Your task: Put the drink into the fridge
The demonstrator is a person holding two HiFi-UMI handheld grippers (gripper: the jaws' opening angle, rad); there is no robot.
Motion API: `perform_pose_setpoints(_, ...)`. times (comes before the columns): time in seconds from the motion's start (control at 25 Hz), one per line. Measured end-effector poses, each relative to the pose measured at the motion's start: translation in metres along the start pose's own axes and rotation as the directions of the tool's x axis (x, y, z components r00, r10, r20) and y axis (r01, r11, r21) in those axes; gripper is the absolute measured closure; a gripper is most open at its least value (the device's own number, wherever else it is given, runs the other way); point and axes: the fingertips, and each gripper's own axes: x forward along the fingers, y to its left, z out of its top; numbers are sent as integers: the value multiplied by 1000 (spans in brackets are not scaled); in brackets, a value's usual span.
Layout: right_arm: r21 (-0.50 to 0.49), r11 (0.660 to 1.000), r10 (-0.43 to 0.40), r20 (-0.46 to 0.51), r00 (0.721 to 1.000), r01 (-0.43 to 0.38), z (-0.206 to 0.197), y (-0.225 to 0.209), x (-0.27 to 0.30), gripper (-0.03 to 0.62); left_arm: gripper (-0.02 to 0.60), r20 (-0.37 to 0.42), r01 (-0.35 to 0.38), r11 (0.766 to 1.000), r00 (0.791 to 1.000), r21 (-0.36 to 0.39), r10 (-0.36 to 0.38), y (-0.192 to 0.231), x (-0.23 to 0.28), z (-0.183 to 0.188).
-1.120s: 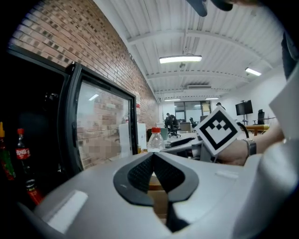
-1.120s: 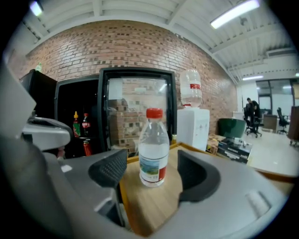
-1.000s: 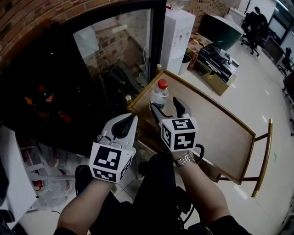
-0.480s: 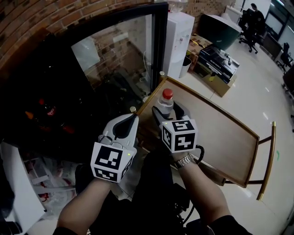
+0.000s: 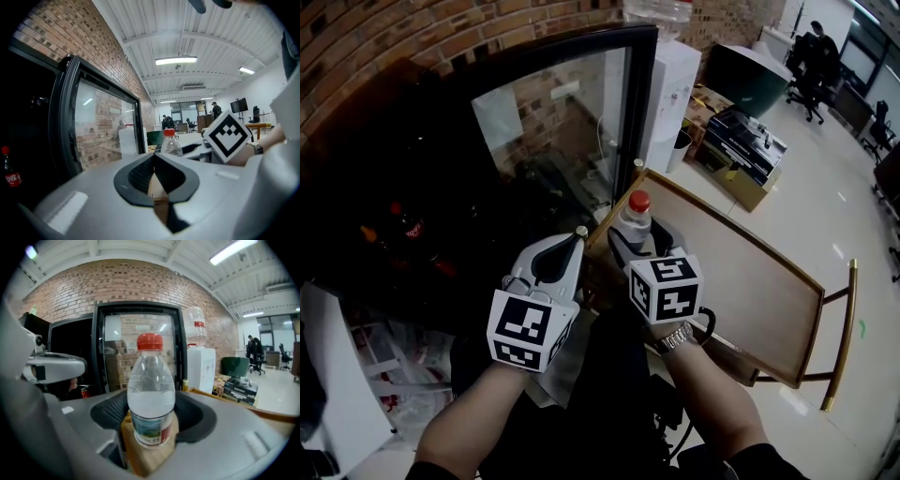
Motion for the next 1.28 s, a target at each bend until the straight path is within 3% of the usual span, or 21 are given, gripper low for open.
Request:
perform_pose_setpoints(0.36,-67,991,119,27,993,-117,19,58,-13,295,577,16,-98,995,995,-32,98,14,-40,0)
perform_pose_setpoints(0.64,-129,958,260,12,965,-256,18,124,-28,296,577,5,-215,974,976,-77,216,22,-95,-14)
perform_pose_setpoints(1.28,-220,850,491,1,871,-479,7,262,-80,296,577,-18,-469,877,883,-102,469,24,-247,-33)
